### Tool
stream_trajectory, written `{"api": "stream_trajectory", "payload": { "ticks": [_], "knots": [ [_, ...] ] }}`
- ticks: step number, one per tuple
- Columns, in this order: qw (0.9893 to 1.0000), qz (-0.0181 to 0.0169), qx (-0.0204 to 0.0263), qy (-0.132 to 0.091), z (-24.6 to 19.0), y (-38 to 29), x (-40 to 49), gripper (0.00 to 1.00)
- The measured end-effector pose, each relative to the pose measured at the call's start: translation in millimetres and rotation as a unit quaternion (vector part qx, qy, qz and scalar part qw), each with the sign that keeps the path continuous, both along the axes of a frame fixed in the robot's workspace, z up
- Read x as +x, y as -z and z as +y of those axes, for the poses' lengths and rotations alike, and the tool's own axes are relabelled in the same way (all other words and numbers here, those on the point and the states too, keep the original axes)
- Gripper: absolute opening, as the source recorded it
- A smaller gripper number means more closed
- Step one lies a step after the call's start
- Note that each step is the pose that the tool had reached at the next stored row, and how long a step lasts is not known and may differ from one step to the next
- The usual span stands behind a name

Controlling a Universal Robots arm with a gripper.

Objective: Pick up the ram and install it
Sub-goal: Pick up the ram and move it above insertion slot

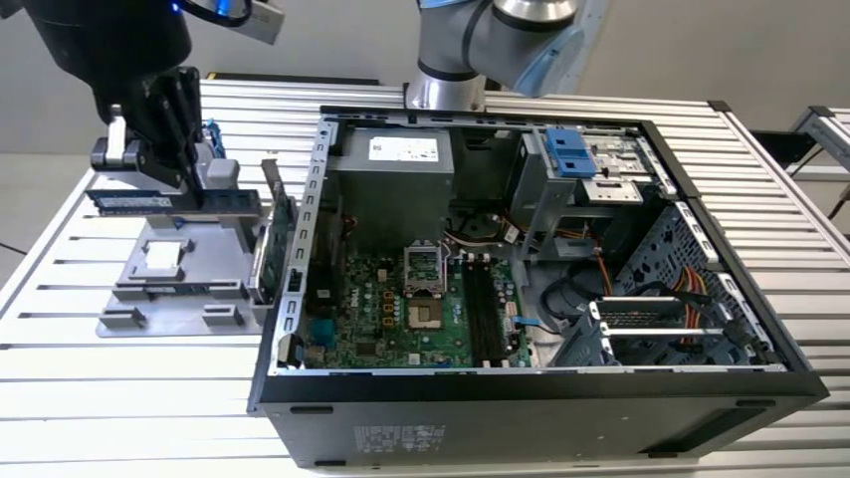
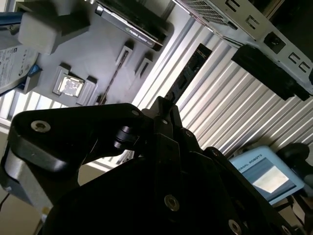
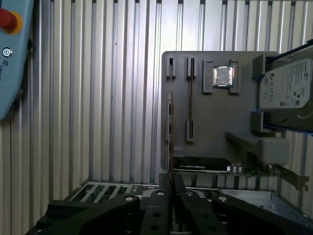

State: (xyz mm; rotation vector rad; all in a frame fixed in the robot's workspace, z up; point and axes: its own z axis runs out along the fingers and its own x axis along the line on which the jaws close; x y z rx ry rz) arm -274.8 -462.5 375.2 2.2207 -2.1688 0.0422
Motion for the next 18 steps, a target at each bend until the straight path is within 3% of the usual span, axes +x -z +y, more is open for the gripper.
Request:
{"api": "stream_trajectory", "payload": {
  "ticks": [18],
  "knots": [
    [1.0000, 0.0000, 0.0000, 0.000, 0.0, 0.0, 20.8, 0.00]
  ]
}}
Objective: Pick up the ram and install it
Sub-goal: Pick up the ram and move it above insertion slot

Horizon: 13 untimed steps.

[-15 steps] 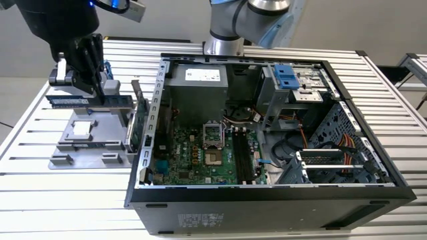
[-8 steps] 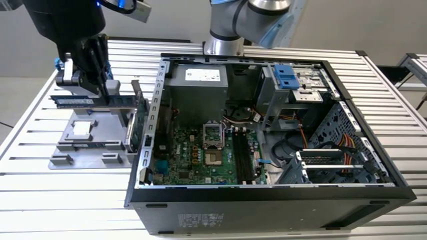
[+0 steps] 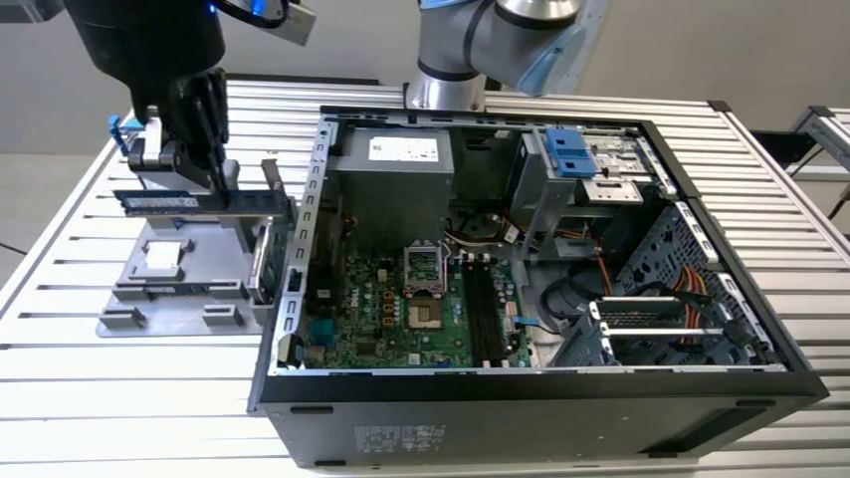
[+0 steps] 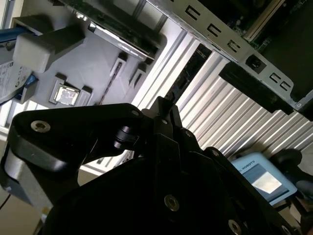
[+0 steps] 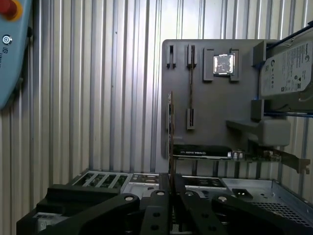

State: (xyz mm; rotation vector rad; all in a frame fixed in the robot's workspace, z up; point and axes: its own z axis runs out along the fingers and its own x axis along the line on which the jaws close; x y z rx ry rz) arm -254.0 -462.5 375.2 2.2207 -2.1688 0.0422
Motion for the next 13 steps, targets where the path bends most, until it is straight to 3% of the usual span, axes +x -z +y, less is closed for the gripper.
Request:
{"api": "stream_trajectory", "payload": {
  "ticks": [13],
  "knots": [
    [1.0000, 0.0000, 0.0000, 0.000, 0.0, 0.0, 12.8, 0.00]
  ]
}}
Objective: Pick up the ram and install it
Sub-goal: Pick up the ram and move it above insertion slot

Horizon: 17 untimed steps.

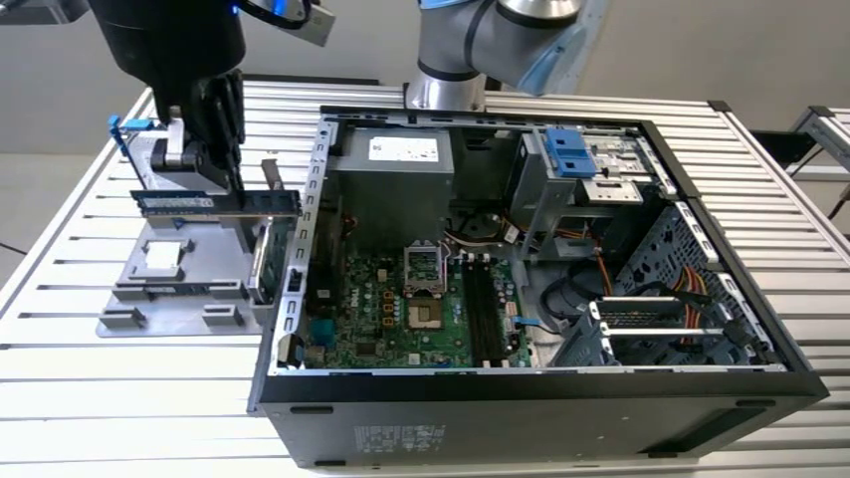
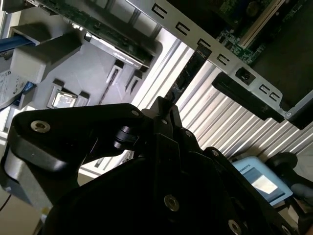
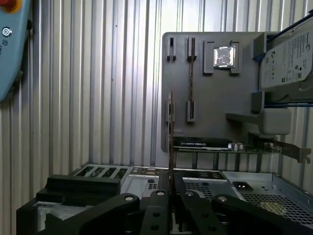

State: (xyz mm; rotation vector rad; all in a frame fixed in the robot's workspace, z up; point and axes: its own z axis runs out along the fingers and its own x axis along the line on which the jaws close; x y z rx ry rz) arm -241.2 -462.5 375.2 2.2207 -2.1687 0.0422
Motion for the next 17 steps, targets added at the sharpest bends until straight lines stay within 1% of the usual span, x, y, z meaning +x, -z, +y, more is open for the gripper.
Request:
{"api": "stream_trajectory", "payload": {
  "ticks": [17],
  "knots": [
    [1.0000, 0.0000, 0.0000, 0.000, 0.0, 0.0, 19.1, 0.00]
  ]
}}
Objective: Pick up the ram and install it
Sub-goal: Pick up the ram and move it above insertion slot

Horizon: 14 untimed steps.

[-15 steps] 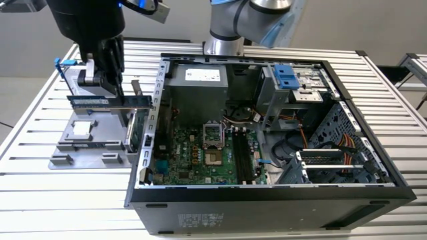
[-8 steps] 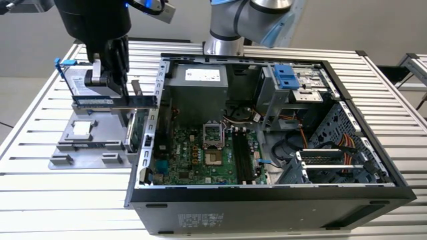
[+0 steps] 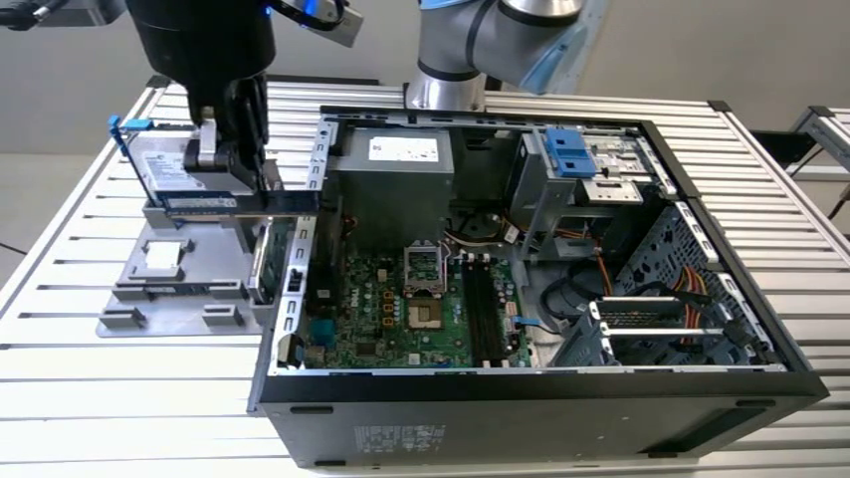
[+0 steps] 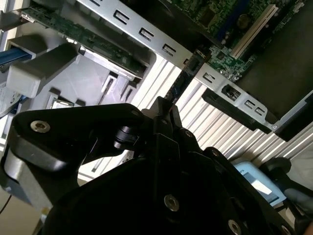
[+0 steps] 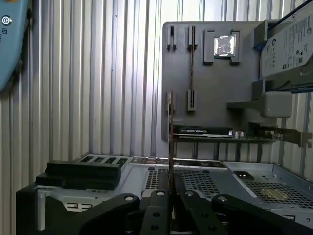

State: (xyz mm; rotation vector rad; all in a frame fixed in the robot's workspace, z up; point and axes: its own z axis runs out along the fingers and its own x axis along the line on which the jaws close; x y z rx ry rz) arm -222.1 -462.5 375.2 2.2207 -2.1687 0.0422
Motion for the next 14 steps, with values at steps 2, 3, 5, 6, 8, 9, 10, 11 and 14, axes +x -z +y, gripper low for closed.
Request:
{"api": "stream_trajectory", "payload": {
  "ticks": [2, 3, 5, 6, 8, 9, 10, 11, 14],
  "knots": [
    [1.0000, 0.0000, 0.0000, 0.000, 0.0, 0.0, 2.2, 0.00],
    [1.0000, 0.0000, 0.0000, 0.000, 0.0, 0.0, 3.3, 0.00],
    [1.0000, 0.0000, 0.0000, 0.000, 0.0, 0.0, 5.7, 0.00],
    [1.0000, 0.0000, 0.0000, 0.000, 0.0, 0.0, 6.9, 0.00],
    [1.0000, 0.0000, 0.0000, 0.000, 0.0, 0.0, 9.2, 0.00],
    [1.0000, 0.0000, 0.0000, 0.000, 0.0, 0.0, 10.3, 0.00],
    [1.0000, 0.0000, 0.0000, 0.000, 0.0, 0.0, 11.4, 0.00],
    [1.0000, 0.0000, 0.0000, 0.000, 0.0, 0.0, 12.6, 0.00],
    [1.0000, 0.0000, 0.0000, 0.000, 0.0, 0.0, 16.6, 0.00]
  ]
}}
